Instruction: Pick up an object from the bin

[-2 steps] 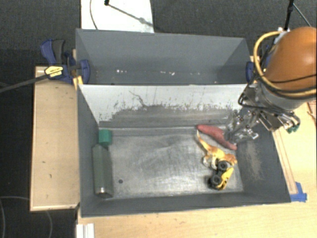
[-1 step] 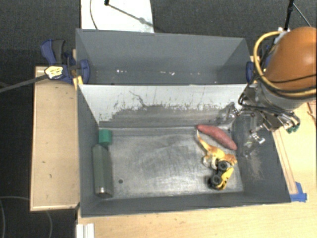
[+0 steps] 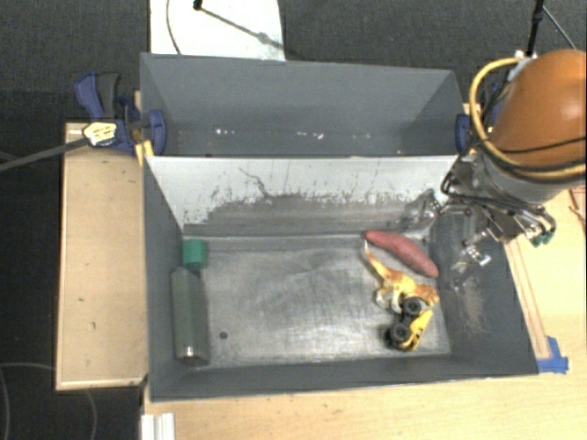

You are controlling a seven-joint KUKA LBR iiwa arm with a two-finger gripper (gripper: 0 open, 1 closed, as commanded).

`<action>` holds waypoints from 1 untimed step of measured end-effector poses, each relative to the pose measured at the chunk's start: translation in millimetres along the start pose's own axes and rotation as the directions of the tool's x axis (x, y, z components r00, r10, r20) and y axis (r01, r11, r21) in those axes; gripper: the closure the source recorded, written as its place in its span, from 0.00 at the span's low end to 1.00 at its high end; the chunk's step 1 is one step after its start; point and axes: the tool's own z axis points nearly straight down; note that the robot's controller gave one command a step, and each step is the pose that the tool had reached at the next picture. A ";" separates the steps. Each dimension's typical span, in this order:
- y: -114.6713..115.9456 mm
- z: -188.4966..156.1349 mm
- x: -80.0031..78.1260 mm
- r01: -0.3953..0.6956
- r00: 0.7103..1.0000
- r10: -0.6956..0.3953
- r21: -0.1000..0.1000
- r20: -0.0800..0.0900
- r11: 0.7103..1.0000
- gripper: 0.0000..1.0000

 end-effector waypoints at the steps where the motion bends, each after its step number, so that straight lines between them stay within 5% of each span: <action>1: 3.2 54.2 -0.5 -0.007 1.000 0.007 0.004 0.006 1.000 0.00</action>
Offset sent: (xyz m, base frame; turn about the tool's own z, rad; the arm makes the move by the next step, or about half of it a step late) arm 0.0086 -0.0582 -0.1983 0.1834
